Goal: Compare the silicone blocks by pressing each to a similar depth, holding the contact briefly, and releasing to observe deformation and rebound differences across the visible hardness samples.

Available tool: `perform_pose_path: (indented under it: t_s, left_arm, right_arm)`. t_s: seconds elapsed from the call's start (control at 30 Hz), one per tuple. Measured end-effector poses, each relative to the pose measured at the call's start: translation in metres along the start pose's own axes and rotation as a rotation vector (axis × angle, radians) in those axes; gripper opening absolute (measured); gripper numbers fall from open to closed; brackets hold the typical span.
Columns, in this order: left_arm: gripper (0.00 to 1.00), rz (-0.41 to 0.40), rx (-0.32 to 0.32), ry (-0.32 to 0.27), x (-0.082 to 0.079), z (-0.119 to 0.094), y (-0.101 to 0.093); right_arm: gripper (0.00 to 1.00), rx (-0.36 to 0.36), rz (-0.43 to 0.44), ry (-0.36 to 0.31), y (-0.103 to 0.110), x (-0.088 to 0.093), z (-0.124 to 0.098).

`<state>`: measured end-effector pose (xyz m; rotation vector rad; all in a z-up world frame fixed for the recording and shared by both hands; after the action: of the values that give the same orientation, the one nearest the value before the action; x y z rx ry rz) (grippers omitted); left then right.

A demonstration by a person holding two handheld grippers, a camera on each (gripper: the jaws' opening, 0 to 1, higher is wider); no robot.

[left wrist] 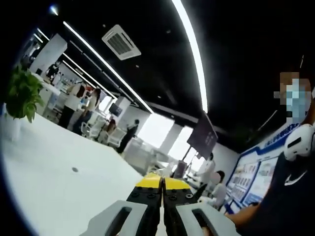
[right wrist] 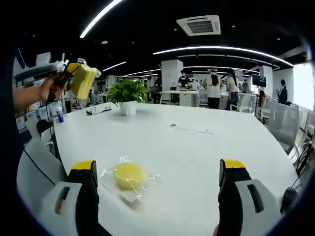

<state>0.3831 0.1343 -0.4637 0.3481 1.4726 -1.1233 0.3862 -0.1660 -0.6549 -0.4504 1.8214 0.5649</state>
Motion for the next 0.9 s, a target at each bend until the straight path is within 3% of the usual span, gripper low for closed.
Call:
perform_pose_path:
  t_s: [0.4,0.63,0.73,0.9]
  left_arm:
    - [0.00,-0.032,-0.021,-0.011,0.003,-0.001,0.001]
    - [0.00,-0.069,-0.030,0.006,0.017,-0.003,0.004]
    - [0.00,-0.077,-0.037,0.023,0.027,-0.003,0.008]
    - [0.00,-0.083,-0.047,0.037,0.039,-0.002,0.017]
  right_arm:
    - [0.96,0.024,0.022,0.028,-0.003,0.020,-0.014]
    - [0.96,0.019,0.024,0.038,-0.001,0.029,-0.012]
    - [0.96,0.024,0.075,0.022,0.000,0.028,-0.012]
    - [0.96,0.027,0.057,0.020,0.002,0.027,-0.013]
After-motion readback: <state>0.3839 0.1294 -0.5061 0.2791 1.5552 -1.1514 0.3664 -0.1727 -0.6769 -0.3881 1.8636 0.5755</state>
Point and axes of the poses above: the point that each gripper's makers call its tool centre point, and the gripper's own axes: z roughly forward along the fingers, y roughly to its left, x roughly out of its underside, the point moved 1 cm from there along -z, roughly backward along the fingers, and after that the axes turned 6 degrees about z, right-handed, at the moved point
